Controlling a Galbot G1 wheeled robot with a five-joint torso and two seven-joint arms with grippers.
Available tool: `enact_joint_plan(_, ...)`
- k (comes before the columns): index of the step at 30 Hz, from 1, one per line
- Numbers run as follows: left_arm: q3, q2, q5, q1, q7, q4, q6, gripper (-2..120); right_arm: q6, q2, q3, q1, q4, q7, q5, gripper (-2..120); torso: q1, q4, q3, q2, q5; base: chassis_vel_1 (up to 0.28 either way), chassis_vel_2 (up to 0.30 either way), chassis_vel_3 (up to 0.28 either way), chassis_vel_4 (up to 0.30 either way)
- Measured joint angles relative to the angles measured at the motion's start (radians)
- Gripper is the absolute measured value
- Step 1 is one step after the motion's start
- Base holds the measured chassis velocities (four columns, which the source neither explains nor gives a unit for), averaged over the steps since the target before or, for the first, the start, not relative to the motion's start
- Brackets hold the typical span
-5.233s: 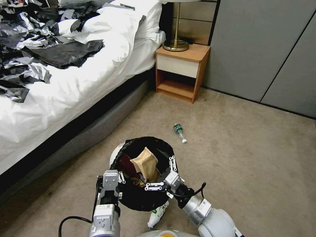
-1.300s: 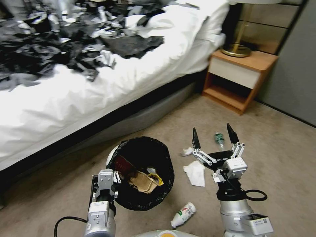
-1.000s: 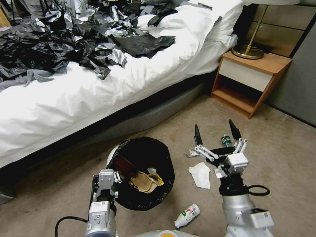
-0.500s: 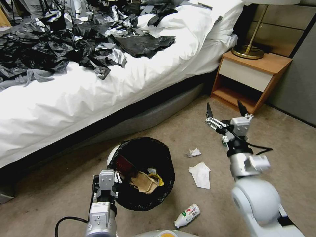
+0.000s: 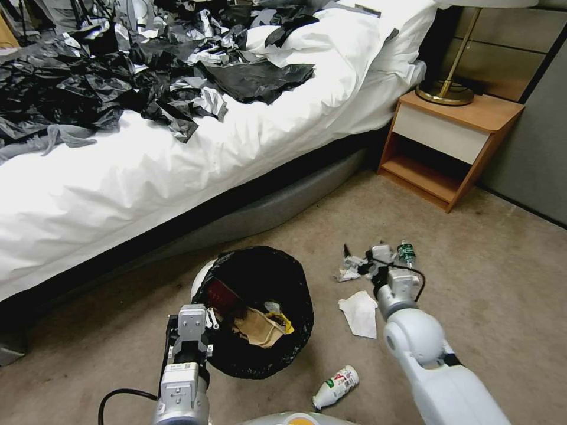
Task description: Pick up the trash bin, then pick up the garbage from the floor and place it into the trash bin.
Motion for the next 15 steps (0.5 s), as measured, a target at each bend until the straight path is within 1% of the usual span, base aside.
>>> enact_joint_plan(2,0.0,0.001,0.0,0.001,0.0,0.0,0.0,0,0.004,0.012,-0.01,0.035,-0.102,-0.013,0.018,100,0.0,-0.0002,0.0,0.0,0.0002,0.0,0.0,0.0,0.0)
enact_joint_plan(3,0.0,0.001,0.0,0.001,0.0,0.0,0.0,0,0.004,0.012,-0.01,0.035,-0.102,-0.013,0.018,100,0.0,-0.0002,0.0,0.0,0.0002,0.0,0.0,0.0,0.0)
enact_joint_plan(5,-0.001,0.002,0.0,0.002,0.0,0.001,-0.001,0,-0.013,0.021,-0.016,0.062,-0.183,-0.026,0.074,100,0.0,-0.0003,0.0,0.0,0.0,0.0,0.0,0.0,0.0)
enact_joint_plan(7,-0.001,0.002,0.0,0.002,0.0,0.002,-0.001,0,-0.014,0.022,-0.017,0.065,-0.194,-0.028,0.075,100,0.0,-0.0002,0.0,0.0,0.0,0.0,0.0,0.0,0.0)
enact_joint_plan(8,-0.001,0.002,0.0,0.002,0.0,0.004,-0.001,0,-0.012,0.028,-0.018,0.082,-0.249,-0.036,0.07,100,0.0,-0.0003,0.0,0.0,0.0,0.0,0.0,0.0,0.0)
enact_joint_plan(9,-0.001,0.002,0.0,0.001,0.0,0.005,-0.001,0,-0.009,0.03,-0.018,0.089,-0.277,-0.04,0.063,100,0.0,-0.0003,0.0,0.0,-0.0001,0.0,0.0,0.0,0.0)
enact_joint_plan(11,0.0,0.002,0.0,0.001,0.0,0.006,-0.001,0,-0.006,0.031,-0.017,0.093,-0.293,-0.043,0.057,100,0.0,-0.0002,0.0,0.0,0.0,0.0,0.0,0.0,0.0)
enact_joint_plan(13,0.0,0.002,0.0,-0.001,0.0,0.009,-0.001,0,0.013,0.037,-0.01,0.106,-0.366,-0.059,0.027,100,0.0,-0.0003,0.0,0.0,0.0,0.0,0.0,0.0,0.0)
enact_joint_plan(15,0.0,0.002,0.0,-0.001,0.0,0.009,-0.001,0,0.015,0.037,-0.009,0.108,-0.378,-0.061,0.024,100,0.0,-0.0003,0.0,0.0,0.0,0.0,0.0,0.0,0.0)
